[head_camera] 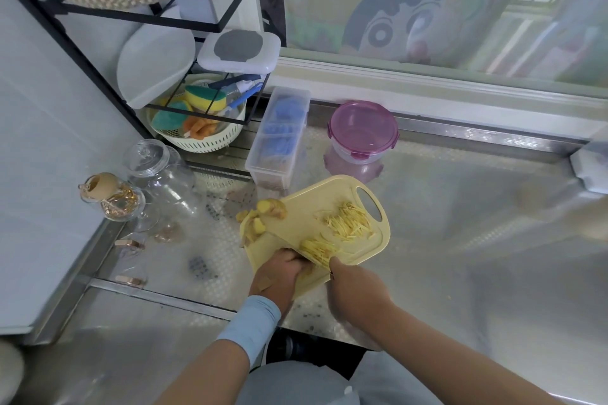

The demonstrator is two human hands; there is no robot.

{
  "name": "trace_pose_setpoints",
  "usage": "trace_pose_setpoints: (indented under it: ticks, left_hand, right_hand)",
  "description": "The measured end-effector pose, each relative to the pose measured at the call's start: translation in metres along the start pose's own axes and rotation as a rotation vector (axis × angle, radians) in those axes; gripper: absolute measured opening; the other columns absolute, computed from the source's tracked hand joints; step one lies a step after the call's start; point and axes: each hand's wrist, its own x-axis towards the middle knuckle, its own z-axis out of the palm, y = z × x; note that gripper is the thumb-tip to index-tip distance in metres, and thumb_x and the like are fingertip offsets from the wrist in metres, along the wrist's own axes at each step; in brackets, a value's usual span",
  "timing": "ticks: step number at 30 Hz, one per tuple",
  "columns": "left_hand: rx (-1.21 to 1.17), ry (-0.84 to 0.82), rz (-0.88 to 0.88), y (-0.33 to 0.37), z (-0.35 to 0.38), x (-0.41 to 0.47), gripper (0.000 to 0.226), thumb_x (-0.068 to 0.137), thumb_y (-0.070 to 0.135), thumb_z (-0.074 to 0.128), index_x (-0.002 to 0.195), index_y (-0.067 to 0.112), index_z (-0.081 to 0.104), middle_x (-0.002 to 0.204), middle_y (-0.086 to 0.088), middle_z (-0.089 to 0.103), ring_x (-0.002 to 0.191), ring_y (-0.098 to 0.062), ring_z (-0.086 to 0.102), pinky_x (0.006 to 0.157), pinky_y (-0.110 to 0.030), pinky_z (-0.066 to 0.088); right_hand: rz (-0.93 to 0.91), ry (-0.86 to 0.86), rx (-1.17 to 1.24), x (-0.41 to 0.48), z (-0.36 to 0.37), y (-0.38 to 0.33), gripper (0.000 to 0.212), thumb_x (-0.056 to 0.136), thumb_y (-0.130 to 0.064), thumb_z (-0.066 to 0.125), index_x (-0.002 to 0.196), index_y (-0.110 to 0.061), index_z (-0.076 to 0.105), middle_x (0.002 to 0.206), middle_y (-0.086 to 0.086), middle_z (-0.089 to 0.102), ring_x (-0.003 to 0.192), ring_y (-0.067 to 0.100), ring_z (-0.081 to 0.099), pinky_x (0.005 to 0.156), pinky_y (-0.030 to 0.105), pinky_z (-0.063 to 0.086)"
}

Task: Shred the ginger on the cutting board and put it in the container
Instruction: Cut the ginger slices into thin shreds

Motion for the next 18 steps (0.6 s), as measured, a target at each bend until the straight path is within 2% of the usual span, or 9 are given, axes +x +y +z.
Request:
trace_pose_setpoints:
  ticks: [3, 5, 8, 11, 13, 15, 18]
  left_hand:
    - [0.003, 0.063, 0.013, -0.003, -0.001, 0.000, 0.038, 0.083, 0.029, 0.041, 0.096, 0.023, 0.077, 0.096, 0.002, 0.067, 0.095, -0.007, 0.046, 0.072, -0.021, 0.051]
    - [-0.002, 0.073, 0.011, -0.001, 0.000, -0.002, 0.039, 0.084, 0.031, 0.041, 0.097, 0.023, 0.077, 0.097, 0.002, 0.068, 0.096, -0.007, 0.046, 0.074, -0.019, 0.046]
    - [-0.020, 0.062, -0.001, 0.004, -0.001, -0.001, 0.046, 0.084, 0.035, 0.036, 0.102, 0.021, 0.076, 0.104, -0.001, 0.068, 0.101, -0.010, 0.050, 0.080, -0.020, 0.043]
    - [-0.004, 0.071, 0.031, 0.002, -0.001, -0.001, 0.040, 0.081, 0.032, 0.041, 0.097, 0.022, 0.077, 0.100, -0.001, 0.070, 0.094, -0.018, 0.061, 0.077, -0.025, 0.053]
    - [-0.014, 0.070, 0.037, -0.001, 0.000, -0.001, 0.038, 0.080, 0.031, 0.043, 0.097, 0.023, 0.076, 0.100, -0.001, 0.070, 0.093, -0.020, 0.062, 0.074, -0.032, 0.058]
    - [-0.018, 0.065, 0.022, -0.001, 0.002, -0.001, 0.042, 0.082, 0.035, 0.040, 0.100, 0.022, 0.076, 0.104, -0.002, 0.069, 0.098, -0.022, 0.062, 0.080, -0.032, 0.055]
    - [-0.059, 0.065, -0.030, 0.000, 0.002, -0.002, 0.048, 0.085, 0.040, 0.036, 0.106, 0.021, 0.075, 0.111, -0.002, 0.067, 0.106, -0.021, 0.058, 0.089, -0.026, 0.045]
  right_hand:
    - [0.002, -0.009, -0.003, 0.007, 0.003, -0.004, 0.025, 0.091, -0.010, 0.046, 0.103, -0.024, 0.029, 0.071, -0.002, 0.044, 0.061, 0.024, 0.049, 0.055, 0.035, 0.041]
    - [0.004, -0.017, 0.006, 0.009, 0.000, -0.005, 0.025, 0.091, -0.010, 0.048, 0.108, -0.022, 0.035, 0.073, -0.001, 0.044, 0.063, 0.026, 0.049, 0.056, 0.034, 0.041]
    - [-0.004, -0.010, 0.021, 0.005, -0.006, -0.005, 0.025, 0.090, -0.009, 0.050, 0.102, -0.023, 0.032, 0.074, -0.002, 0.044, 0.066, 0.026, 0.048, 0.057, 0.033, 0.039]
    - [-0.031, 0.015, 0.022, -0.002, -0.002, 0.000, 0.017, 0.096, -0.016, 0.045, 0.109, -0.023, 0.036, 0.073, -0.004, 0.042, 0.070, 0.025, 0.051, 0.060, 0.035, 0.043]
    - [-0.033, 0.021, 0.031, -0.008, 0.000, 0.003, 0.010, 0.099, -0.021, 0.041, 0.103, -0.023, 0.033, 0.074, -0.004, 0.043, 0.069, 0.024, 0.051, 0.060, 0.036, 0.042]
    - [-0.029, 0.018, 0.033, -0.010, 0.002, 0.004, 0.010, 0.100, -0.021, 0.041, 0.101, -0.023, 0.031, 0.075, -0.003, 0.044, 0.069, 0.023, 0.051, 0.060, 0.036, 0.042]
    - [-0.005, 0.006, 0.028, -0.002, 0.000, -0.004, 0.016, 0.097, -0.016, 0.043, 0.112, -0.020, 0.038, 0.081, -0.001, 0.048, 0.074, 0.025, 0.054, 0.063, 0.036, 0.044]
